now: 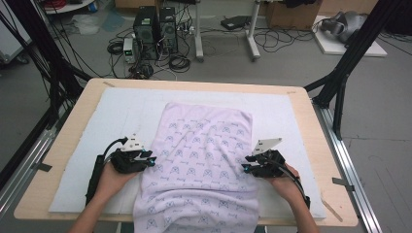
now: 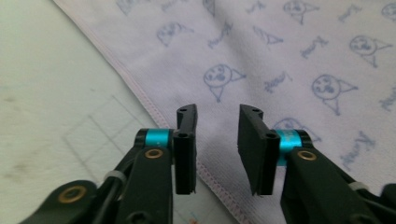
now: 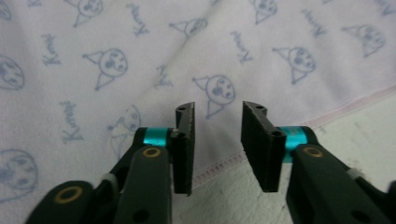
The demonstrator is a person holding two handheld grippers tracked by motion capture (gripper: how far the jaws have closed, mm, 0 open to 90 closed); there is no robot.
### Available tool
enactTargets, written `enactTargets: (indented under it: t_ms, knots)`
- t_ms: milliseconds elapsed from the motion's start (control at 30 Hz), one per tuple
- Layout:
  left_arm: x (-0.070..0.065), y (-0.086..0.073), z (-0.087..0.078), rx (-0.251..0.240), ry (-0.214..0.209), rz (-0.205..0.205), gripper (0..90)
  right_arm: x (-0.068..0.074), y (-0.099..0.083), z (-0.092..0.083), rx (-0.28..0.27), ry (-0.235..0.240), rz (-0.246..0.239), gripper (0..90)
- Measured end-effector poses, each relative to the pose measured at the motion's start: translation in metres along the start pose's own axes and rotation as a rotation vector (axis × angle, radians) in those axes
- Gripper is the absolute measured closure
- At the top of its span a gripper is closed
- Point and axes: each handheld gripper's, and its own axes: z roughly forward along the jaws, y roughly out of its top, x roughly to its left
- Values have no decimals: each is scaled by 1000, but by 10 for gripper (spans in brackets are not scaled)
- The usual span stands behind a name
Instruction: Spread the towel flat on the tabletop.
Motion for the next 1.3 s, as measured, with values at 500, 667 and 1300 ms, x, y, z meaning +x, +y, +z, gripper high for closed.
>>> enactTargets:
  t_ms: [500,667,1300]
  knots:
    - [24,28,11,-93,135,-10,884,-33,20,7,-3,-77,28,887]
    - [44,41,23,-91,208,-44,840,-54,31,11,-31,-137,81,855]
    - [-34,-12,-37,-110,21,101,525,41,2,-30,-136,68,-58,592]
